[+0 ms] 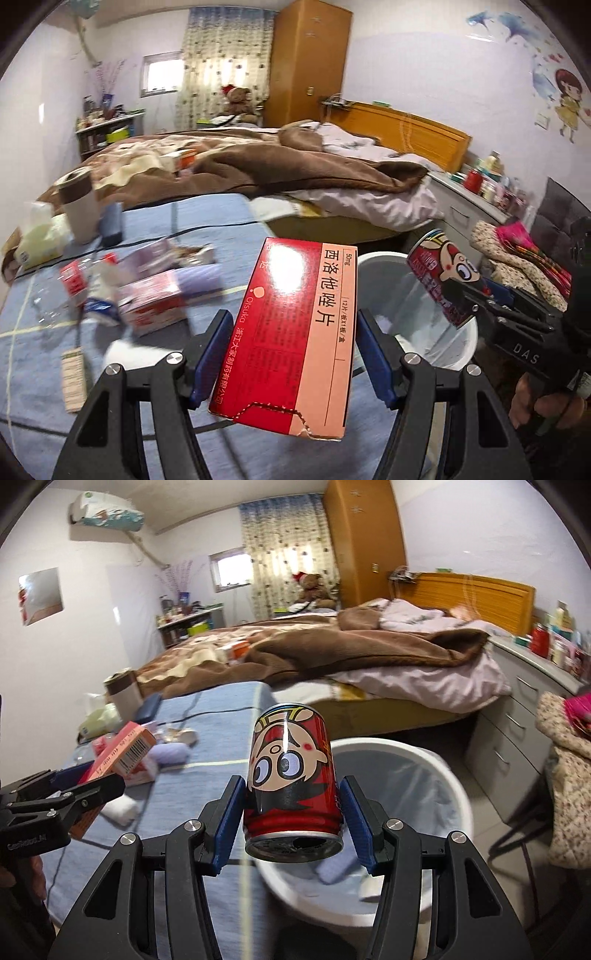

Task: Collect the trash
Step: 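Carry the box and can over the wastebasket and release both inside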

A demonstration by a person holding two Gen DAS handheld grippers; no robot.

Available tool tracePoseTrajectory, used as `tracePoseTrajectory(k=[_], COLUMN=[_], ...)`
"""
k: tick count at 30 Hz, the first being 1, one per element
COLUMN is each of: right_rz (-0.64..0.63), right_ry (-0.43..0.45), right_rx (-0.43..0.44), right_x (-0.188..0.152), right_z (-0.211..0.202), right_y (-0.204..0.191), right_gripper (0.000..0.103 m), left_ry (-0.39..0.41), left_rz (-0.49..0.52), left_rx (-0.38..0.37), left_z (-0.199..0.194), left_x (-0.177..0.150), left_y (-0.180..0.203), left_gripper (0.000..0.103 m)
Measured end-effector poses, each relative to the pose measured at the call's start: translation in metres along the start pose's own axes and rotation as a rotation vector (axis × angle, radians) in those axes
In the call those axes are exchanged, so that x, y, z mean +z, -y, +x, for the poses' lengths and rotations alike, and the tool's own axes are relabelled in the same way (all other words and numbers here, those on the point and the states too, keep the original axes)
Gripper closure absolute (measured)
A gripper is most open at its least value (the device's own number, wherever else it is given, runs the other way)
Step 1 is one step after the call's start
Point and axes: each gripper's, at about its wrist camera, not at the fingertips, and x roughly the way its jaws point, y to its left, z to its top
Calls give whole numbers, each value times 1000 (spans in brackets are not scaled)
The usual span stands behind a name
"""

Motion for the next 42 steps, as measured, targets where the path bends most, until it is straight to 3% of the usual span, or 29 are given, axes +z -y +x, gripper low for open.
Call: tracePoseTrajectory(k=[8, 19, 31, 42], right_rz=[38, 62, 97, 68], right_ry=[-42, -93, -86, -50], right_rx=[-78, -128, -135, -109], right_x=[-5, -13, -10, -3], right_z=[8, 21, 21, 15], right_y=[35, 68, 77, 59], right_gripper=[49, 51, 51, 51], left_ry=[-32, -100, -147, -111], left_rz=[54, 125, 118, 84], left_rx=[-72, -99, -149, -104], left_z=[35, 80, 101, 78], left_x=[10, 11, 8, 8], left_y=[47, 89, 99, 78], left_gripper=[34, 34, 29, 29])
